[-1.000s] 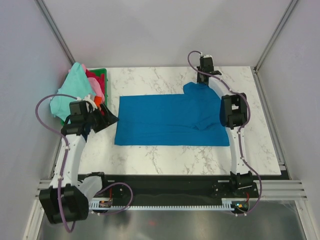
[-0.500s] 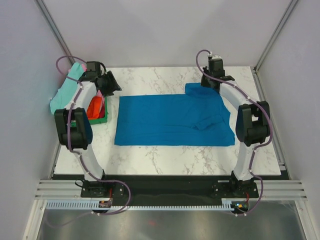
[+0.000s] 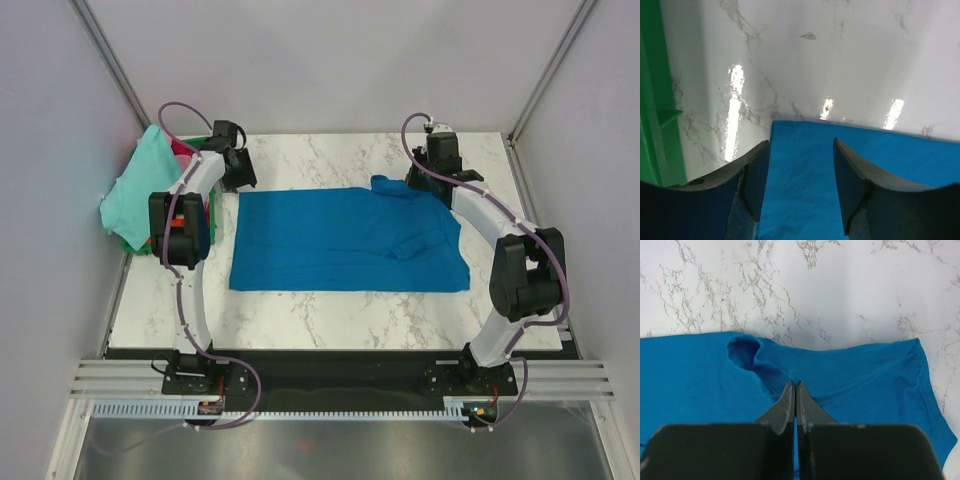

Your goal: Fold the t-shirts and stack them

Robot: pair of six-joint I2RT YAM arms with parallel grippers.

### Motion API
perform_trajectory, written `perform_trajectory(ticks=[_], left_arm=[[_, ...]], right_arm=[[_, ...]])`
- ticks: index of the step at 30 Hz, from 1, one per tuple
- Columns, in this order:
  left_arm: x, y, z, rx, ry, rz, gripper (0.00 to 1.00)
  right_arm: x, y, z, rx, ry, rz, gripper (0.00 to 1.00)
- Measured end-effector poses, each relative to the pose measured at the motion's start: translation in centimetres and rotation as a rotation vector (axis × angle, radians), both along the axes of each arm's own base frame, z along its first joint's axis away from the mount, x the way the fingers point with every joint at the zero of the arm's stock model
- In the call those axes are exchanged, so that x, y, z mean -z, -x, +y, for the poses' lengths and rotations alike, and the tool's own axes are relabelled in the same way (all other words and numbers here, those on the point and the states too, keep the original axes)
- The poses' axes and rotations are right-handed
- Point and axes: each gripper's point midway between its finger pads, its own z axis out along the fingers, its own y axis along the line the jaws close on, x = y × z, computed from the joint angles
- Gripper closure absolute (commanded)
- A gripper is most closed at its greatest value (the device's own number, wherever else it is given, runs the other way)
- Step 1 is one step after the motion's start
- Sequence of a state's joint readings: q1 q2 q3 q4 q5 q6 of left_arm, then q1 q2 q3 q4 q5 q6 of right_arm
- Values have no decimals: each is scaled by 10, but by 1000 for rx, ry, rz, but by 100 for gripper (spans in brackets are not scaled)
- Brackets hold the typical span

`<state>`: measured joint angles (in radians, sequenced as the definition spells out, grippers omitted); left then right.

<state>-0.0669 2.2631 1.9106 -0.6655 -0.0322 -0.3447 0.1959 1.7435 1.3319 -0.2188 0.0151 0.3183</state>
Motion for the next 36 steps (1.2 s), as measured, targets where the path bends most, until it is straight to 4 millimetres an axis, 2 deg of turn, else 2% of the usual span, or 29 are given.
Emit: perform_trajectory(ticks=[7, 11, 15, 20, 23, 24, 26, 29, 30, 36], left_arm=[[4, 3, 15, -6, -90, 14, 38], [11, 4, 13, 9, -108, 25, 38], [32, 7, 12, 27, -123, 67, 42], [31, 1, 7, 42, -117, 53, 46], [31, -1, 6, 51, -113, 53, 51], [31, -2, 6, 53, -111, 53, 57], [31, -2, 7, 56, -109, 54, 61], [31, -4, 5, 68, -104, 51, 80], [31, -5, 4, 76, -100, 49, 96], [31, -6, -1, 97, -90, 44, 98]], right_arm=[[-3, -2, 1, -2, -3, -13, 100], [-1, -1, 1, -2, -2, -12, 100], [5, 1, 0, -2, 0, 0, 100], [8, 3, 0, -2, 2, 7, 100], [9, 3, 0, -2, 2, 7, 100], [9, 3, 0, -2, 2, 8, 100], [11, 4, 0, -2, 3, 11, 100], [11, 4, 0, -2, 3, 12, 100], [12, 5, 0, -2, 3, 13, 100], [12, 6, 1, -4, 3, 15, 100]])
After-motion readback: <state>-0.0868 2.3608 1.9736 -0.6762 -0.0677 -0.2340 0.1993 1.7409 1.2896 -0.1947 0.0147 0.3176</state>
